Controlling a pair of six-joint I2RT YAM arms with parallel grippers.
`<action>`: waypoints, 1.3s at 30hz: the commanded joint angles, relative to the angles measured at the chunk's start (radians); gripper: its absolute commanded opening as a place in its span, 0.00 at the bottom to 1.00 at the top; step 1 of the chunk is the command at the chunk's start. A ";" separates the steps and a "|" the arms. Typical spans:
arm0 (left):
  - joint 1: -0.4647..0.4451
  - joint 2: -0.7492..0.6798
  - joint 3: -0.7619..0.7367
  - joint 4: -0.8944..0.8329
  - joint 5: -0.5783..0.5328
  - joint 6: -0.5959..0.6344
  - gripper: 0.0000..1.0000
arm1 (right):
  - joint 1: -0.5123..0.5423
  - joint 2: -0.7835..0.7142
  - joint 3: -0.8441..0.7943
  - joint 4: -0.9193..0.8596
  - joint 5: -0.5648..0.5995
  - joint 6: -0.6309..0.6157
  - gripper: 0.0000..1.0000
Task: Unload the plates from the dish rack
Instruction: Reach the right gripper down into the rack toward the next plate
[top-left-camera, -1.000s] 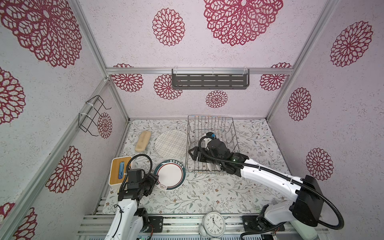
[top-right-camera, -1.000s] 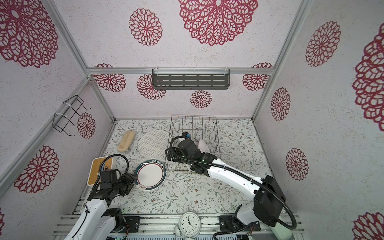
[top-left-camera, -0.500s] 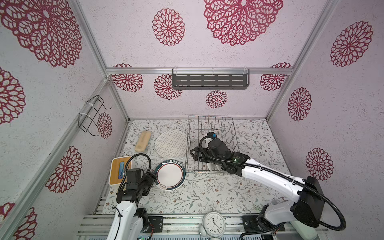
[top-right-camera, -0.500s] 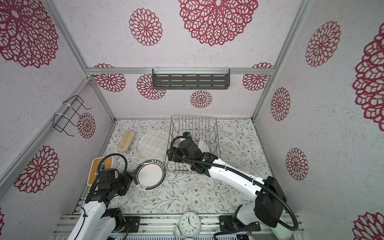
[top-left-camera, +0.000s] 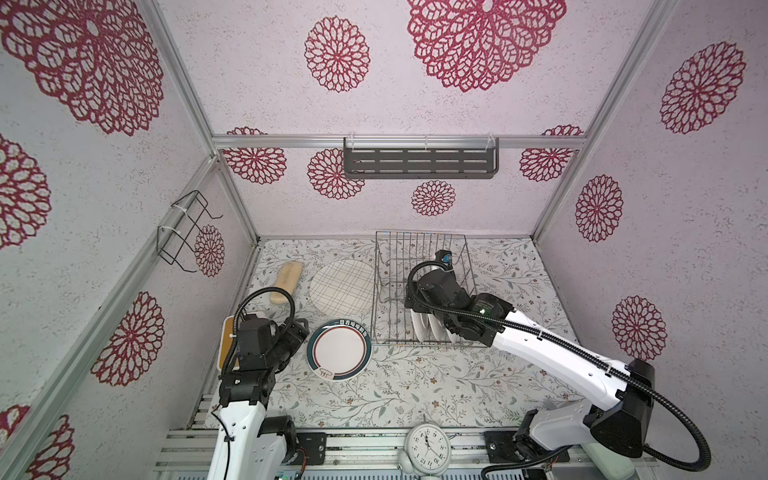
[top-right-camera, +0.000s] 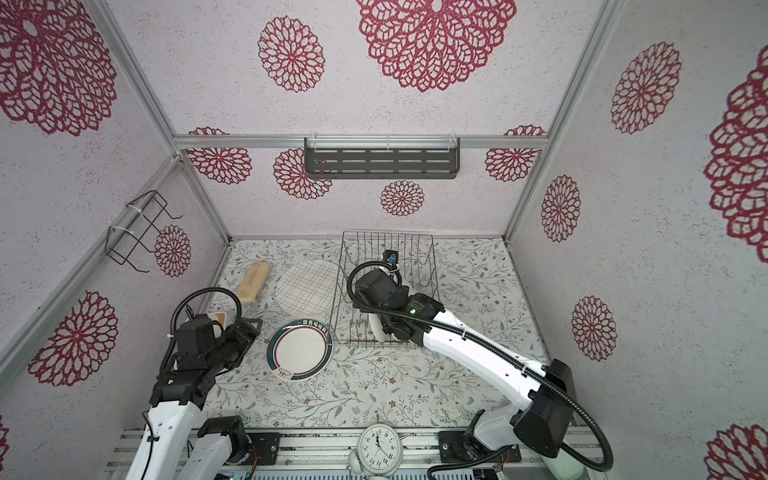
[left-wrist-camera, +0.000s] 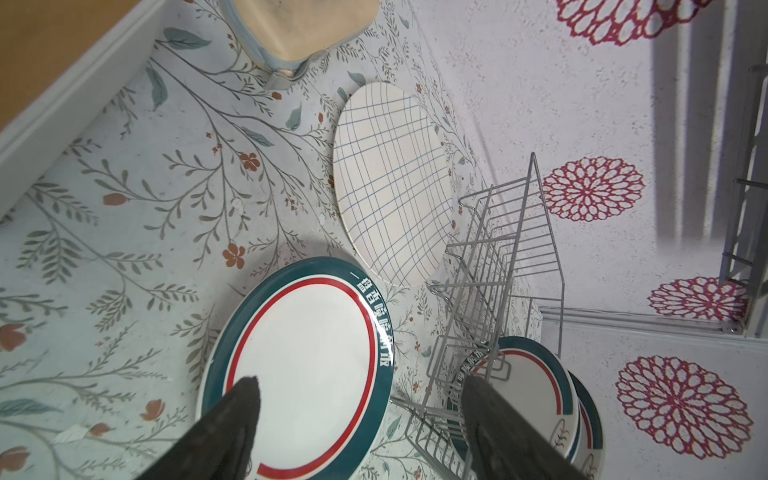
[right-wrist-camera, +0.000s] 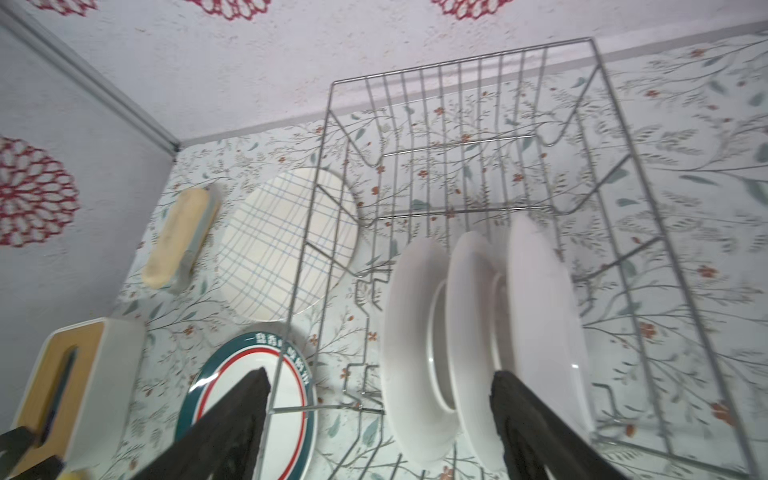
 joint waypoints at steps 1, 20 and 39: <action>-0.005 0.027 0.027 0.023 0.053 0.026 0.81 | 0.004 0.026 0.045 -0.162 0.177 -0.019 0.87; -0.017 0.048 0.036 0.047 0.060 0.015 0.81 | 0.014 0.172 0.052 -0.377 0.308 0.072 0.72; -0.025 0.068 0.029 0.068 0.072 0.012 0.82 | 0.006 0.269 0.038 -0.412 0.364 0.102 0.56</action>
